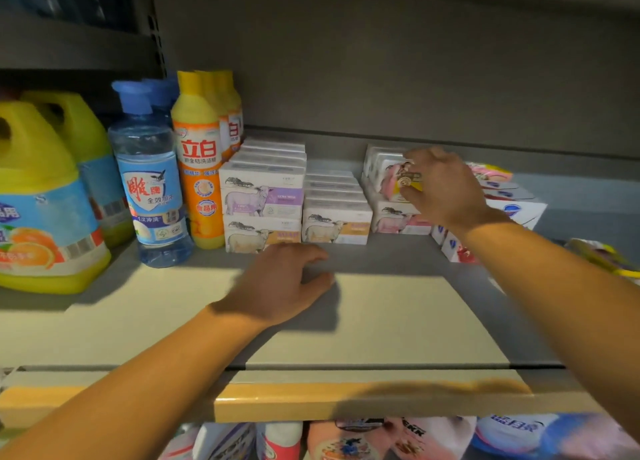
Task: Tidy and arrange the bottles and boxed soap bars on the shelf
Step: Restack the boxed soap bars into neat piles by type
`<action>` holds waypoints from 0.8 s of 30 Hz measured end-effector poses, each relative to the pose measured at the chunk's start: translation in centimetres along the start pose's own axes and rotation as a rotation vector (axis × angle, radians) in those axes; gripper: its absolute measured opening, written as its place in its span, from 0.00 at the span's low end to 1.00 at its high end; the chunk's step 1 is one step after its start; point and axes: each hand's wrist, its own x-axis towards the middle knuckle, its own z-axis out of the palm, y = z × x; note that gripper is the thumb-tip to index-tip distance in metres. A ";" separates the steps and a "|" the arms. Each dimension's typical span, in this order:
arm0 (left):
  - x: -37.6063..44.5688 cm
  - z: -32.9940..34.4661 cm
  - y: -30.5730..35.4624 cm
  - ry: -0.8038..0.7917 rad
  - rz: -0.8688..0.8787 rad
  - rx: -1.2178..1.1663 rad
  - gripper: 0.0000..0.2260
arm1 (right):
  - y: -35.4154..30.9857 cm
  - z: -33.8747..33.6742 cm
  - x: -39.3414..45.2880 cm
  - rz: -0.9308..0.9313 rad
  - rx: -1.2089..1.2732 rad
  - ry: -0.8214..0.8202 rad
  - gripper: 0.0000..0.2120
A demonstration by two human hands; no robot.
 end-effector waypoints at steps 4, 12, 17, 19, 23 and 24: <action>0.1 0.6 -0.5 0.050 -0.052 -0.116 0.13 | 0.2 1.0 1.5 0.037 -0.054 -0.130 0.26; 0.4 0.3 -1.0 0.116 -0.192 -0.377 0.08 | -0.9 -0.5 1.1 -0.009 0.036 -0.070 0.18; 0.1 -0.2 -1.0 0.146 -0.199 -0.493 0.09 | -4.6 -2.9 -2.2 -0.048 0.251 -0.170 0.19; -0.1 -0.5 -0.7 0.152 -0.184 -0.566 0.09 | -6.4 -3.1 -3.9 -0.006 0.418 -0.259 0.22; -0.4 -1.2 -0.5 0.074 -0.098 -0.619 0.16 | -9.4 -2.3 -6.3 -0.035 0.681 -0.351 0.24; -0.4 -1.2 -0.6 0.040 -0.087 -0.604 0.21 | -9.9 -1.9 -6.6 -0.043 0.722 -0.351 0.24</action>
